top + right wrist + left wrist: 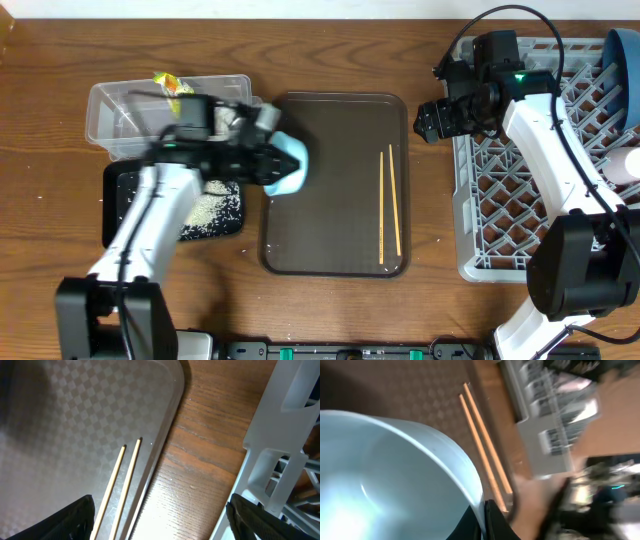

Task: Sort waste into correct bins and load items into the dishwasher rack
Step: 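Carry the emptied bowl with the left gripper back over the brown tray, then reach the right gripper to the bowl rim and grasp it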

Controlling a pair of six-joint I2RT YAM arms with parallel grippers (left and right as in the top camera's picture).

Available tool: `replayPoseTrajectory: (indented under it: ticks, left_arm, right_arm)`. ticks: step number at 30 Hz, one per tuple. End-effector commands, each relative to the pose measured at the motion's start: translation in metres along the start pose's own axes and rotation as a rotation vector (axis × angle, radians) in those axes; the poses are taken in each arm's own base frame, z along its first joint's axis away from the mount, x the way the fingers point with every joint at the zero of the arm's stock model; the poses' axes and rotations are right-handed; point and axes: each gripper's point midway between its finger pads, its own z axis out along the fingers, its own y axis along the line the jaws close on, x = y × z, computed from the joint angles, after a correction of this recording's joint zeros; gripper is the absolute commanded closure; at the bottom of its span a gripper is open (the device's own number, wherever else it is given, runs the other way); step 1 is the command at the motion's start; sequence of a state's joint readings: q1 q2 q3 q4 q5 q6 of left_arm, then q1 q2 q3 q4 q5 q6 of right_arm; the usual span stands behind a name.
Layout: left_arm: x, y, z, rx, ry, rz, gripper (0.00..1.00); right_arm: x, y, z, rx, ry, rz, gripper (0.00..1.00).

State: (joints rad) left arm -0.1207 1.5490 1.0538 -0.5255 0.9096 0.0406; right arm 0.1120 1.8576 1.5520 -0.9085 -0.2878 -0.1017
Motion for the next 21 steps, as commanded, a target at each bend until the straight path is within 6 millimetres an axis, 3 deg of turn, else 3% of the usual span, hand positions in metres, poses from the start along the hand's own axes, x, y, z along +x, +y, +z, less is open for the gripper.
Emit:
replayPoseTrajectory:
  ticks: [1,5,10,15,16,18,21]
  left_arm:
    - [0.004,0.019,0.03,-0.232,0.041,0.064,0.94]
    - [0.012,0.025,0.062,-0.385,0.084,0.153,0.94]
    - [0.025,0.023,0.097,-0.401,0.131,0.215,0.93]
    - [0.027,0.023,0.104,-0.398,0.139,0.224,0.93]
    - [0.025,0.022,0.102,-0.398,0.132,0.225,0.88]
    - [0.02,0.02,0.097,-0.399,0.113,0.226,0.63]
    - [0.011,0.019,0.081,-0.411,0.081,0.215,0.57]
  right_arm:
    - [-0.005,0.008,-0.011,-0.002,-0.03,-0.021,0.16]
    - [-0.004,0.009,-0.011,-0.003,-0.026,-0.02,0.17]
    - [-0.004,0.009,-0.011,-0.003,-0.024,-0.019,0.17]
    - [-0.004,0.009,-0.011,-0.003,-0.024,-0.02,0.17]
    - [-0.004,0.009,-0.011,-0.004,-0.024,-0.02,0.17]
    - [-0.005,0.012,-0.011,-0.016,-0.029,-0.022,0.17]
    - [-0.006,0.024,-0.011,-0.07,-0.034,-0.032,0.17]
